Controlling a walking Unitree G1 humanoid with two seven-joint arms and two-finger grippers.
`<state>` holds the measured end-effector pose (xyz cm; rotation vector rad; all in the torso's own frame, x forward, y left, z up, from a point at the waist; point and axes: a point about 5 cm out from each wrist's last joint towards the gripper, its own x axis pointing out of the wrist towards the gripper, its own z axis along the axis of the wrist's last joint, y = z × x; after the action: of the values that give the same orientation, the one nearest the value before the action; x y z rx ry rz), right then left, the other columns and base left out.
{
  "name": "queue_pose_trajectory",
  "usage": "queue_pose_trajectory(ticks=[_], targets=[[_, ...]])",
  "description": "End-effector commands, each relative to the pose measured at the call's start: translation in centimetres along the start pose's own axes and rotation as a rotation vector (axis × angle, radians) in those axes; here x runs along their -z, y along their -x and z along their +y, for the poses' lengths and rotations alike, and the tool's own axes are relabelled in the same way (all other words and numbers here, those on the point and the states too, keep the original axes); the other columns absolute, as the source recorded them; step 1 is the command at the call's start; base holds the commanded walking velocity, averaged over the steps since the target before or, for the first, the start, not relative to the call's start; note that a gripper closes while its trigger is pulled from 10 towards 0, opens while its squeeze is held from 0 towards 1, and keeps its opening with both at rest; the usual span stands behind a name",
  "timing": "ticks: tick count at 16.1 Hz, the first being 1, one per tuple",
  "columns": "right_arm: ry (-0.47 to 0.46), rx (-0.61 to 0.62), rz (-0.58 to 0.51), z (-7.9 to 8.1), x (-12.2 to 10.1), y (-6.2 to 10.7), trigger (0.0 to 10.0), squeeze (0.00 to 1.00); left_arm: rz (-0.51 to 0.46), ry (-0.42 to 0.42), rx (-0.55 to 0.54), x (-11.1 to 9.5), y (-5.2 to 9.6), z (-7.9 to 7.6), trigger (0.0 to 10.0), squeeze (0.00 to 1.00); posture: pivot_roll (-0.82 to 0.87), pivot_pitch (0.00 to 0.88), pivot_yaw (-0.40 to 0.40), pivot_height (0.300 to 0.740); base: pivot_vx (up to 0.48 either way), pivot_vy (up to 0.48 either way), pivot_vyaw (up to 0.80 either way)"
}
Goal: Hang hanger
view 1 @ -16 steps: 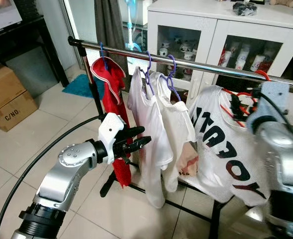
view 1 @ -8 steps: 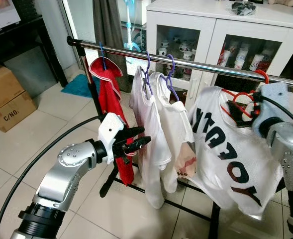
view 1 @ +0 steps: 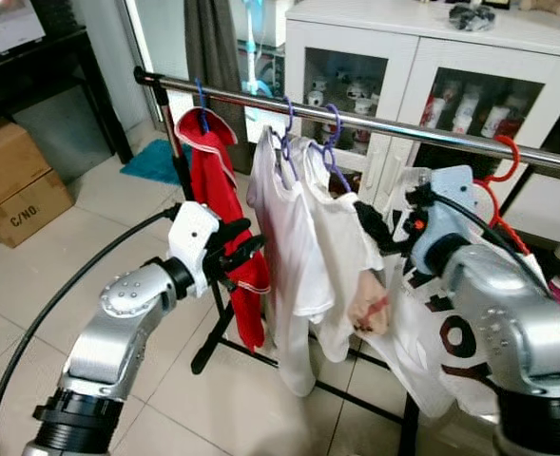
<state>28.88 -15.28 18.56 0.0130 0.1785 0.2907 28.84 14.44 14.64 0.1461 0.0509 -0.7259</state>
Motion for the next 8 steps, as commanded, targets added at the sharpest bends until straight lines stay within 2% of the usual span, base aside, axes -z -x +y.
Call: queue_pose_trajectory(ticks=[1,4,7,8], targets=[[-0.009,0.014,-0.035,0.16,-0.38,0.20,10.0,0.00,-0.017,-0.011,-0.025,-0.54,-0.06,0.52,10.0,0.00,-0.15,0.000,0.019,0.740,0.000,0.289,0.00],[-0.042,0.046,-0.043,0.41,0.30,0.16,10.0,0.00,-0.014,-0.008,-0.034,-0.46,-0.07,0.53,10.0,0.00,-0.15,0.000,0.017,0.740,0.000,0.361,0.00],[-0.090,0.124,-0.101,0.05,0.27,0.12,10.0,0.00,-0.012,0.007,-0.058,-0.36,-0.26,0.44,10.0,0.00,-0.15,0.000,0.022,0.740,0.000,0.375,0.00],[-0.098,0.134,-0.119,-0.02,0.12,0.16,10.0,0.00,-0.024,0.012,-0.076,-0.54,-0.43,0.42,10.0,0.00,-0.15,0.000,0.022,0.740,0.000,0.000,0.00]])
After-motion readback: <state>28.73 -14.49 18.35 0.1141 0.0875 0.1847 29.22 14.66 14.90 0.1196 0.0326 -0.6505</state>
